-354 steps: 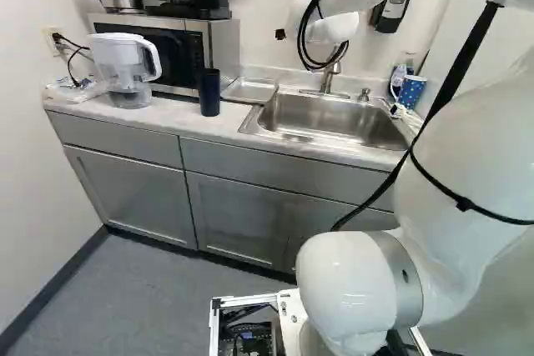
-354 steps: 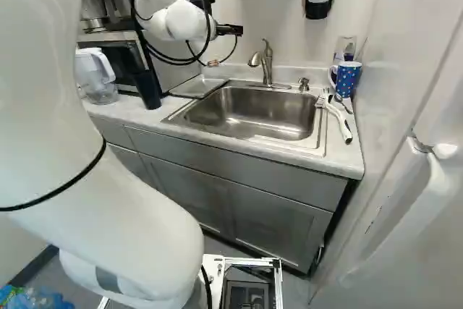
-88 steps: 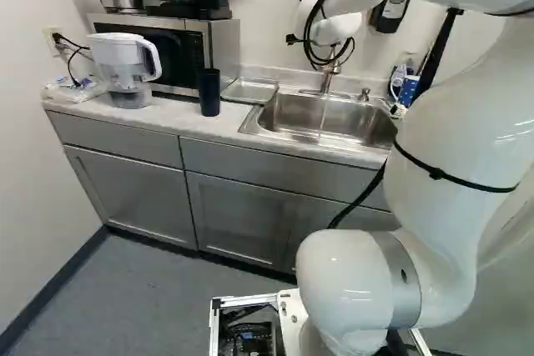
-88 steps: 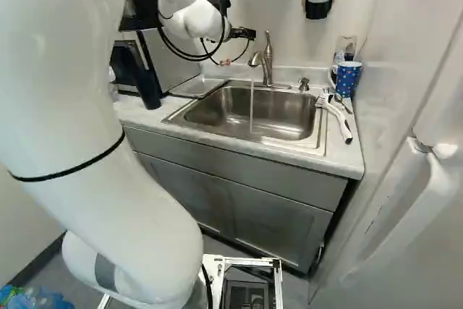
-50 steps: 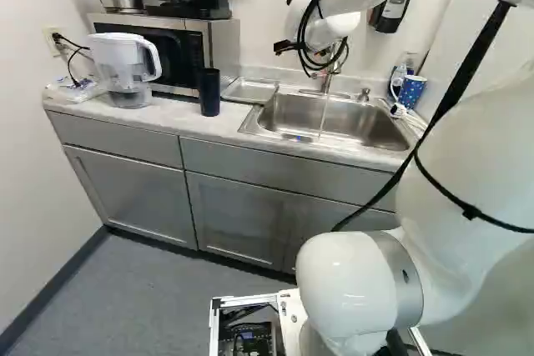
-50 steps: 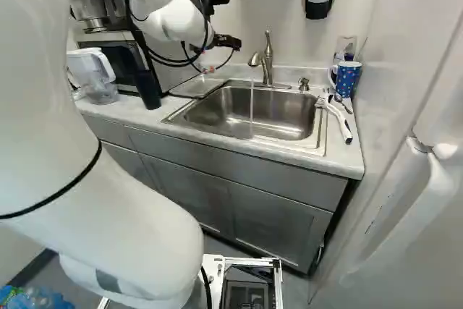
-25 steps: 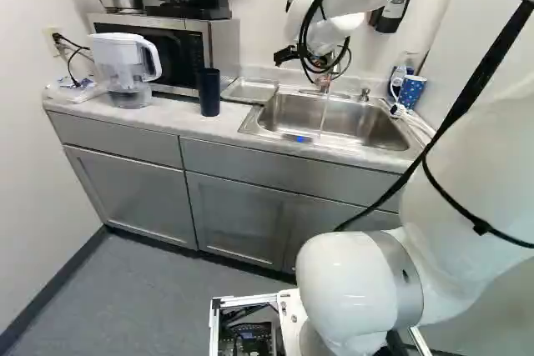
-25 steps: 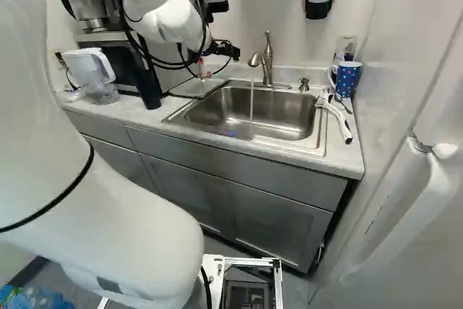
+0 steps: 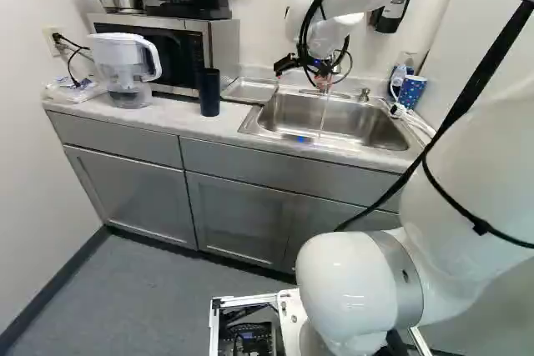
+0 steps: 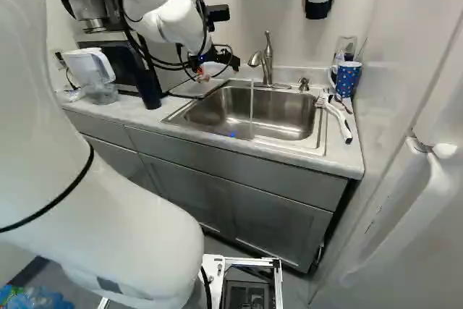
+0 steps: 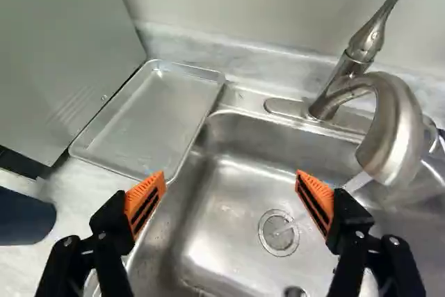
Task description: Rinse the cup and place it in the tray
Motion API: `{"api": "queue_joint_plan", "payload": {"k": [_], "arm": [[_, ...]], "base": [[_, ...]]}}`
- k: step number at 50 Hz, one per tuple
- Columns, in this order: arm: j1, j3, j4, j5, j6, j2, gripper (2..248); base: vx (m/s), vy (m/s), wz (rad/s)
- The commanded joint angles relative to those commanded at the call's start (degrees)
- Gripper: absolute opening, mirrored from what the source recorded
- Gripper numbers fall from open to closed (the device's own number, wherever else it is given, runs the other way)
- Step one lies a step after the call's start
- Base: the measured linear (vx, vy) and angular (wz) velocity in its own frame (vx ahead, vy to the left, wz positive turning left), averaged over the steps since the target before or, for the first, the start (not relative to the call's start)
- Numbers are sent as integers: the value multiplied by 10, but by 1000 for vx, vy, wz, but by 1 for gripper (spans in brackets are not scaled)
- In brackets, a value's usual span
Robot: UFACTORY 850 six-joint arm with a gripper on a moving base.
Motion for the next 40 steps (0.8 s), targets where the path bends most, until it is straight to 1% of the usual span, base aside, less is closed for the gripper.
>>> {"api": "queue_joint_plan", "payload": {"k": [17,37,40], "arm": [[-12,-1,0,-69,0,-1,247],[-44,-6,0,-154,0,-6,247],[-50,-6,0,-155,0,-7,247]], "base": [[0,0,0],[0,0,0],[0,0,0]]}}
